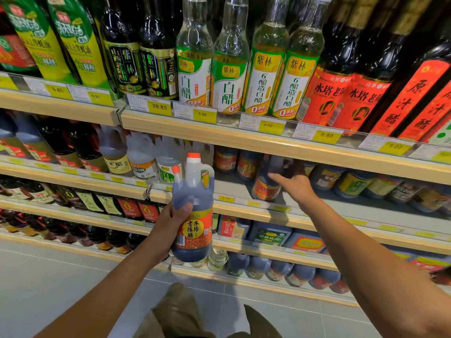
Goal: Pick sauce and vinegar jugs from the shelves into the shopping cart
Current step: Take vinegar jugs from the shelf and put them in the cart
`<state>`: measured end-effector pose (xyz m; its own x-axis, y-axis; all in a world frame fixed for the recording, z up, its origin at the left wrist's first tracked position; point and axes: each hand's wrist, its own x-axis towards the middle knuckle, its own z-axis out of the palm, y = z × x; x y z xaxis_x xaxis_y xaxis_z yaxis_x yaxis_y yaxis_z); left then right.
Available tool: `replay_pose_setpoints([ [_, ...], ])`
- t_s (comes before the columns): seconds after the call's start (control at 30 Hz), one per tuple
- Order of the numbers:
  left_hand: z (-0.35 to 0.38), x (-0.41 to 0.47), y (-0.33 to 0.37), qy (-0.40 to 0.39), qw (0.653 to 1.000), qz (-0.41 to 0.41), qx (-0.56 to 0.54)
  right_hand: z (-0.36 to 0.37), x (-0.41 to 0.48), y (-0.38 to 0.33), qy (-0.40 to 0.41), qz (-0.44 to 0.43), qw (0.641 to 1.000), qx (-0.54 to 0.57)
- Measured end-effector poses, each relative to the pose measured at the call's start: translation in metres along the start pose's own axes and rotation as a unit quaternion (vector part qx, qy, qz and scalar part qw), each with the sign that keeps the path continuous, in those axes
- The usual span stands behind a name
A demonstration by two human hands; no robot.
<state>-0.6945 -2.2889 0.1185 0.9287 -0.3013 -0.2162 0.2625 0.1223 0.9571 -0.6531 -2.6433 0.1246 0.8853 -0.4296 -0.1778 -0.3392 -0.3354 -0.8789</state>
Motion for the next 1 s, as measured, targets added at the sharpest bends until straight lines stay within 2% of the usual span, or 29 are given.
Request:
replay_pose_setpoints([
  [0.1,-0.004,0.000,-0.003,0.002,1.000,-0.007,-0.003,0.003,0.013,0.026,-0.021,0.065,0.997,0.038],
  [0.2,-0.009,0.001,-0.002,0.008,1.000,-0.019,-0.004,0.003,0.011,0.029,-0.038,0.036,0.997,0.054],
  [0.43,-0.013,0.006,0.004,0.017,1.000,-0.024,-0.001,0.005,-0.008,-0.006,-0.086,0.012,0.996,-0.007],
  [0.73,-0.020,0.003,0.009,0.026,0.999,-0.022,-0.007,0.023,-0.004,-0.011,-0.068,0.024,0.997,-0.027],
  [1.0,-0.034,-0.002,0.012,0.049,0.999,-0.020,-0.003,0.079,0.008,-0.024,-0.070,0.005,0.996,-0.054],
])
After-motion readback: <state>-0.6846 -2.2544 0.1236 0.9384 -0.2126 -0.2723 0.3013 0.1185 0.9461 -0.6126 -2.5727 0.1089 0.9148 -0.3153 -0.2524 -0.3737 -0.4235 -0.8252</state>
